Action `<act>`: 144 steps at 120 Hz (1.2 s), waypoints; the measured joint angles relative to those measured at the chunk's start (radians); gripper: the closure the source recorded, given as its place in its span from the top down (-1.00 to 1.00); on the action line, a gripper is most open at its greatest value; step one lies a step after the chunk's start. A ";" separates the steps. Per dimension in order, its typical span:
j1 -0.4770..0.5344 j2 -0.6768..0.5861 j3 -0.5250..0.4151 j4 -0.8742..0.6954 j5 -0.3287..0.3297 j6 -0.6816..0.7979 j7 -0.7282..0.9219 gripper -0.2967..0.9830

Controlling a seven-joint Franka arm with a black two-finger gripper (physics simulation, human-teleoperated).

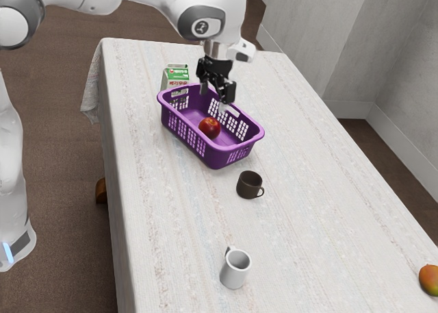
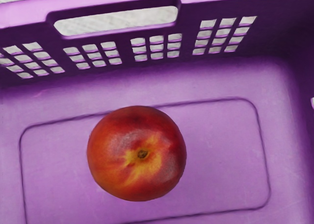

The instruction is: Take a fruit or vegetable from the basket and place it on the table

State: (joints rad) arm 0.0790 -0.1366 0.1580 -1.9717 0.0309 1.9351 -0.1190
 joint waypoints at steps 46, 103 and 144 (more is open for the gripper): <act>0.017 0.055 0.000 -0.045 -0.053 0.087 0.103 0.54; 0.029 0.086 0.000 -0.081 -0.076 0.167 0.162 0.54; 0.034 0.112 0.001 -0.100 -0.091 0.208 0.180 0.54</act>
State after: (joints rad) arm 0.1129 -0.0243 0.1586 -2.0716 -0.0599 2.1436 0.0610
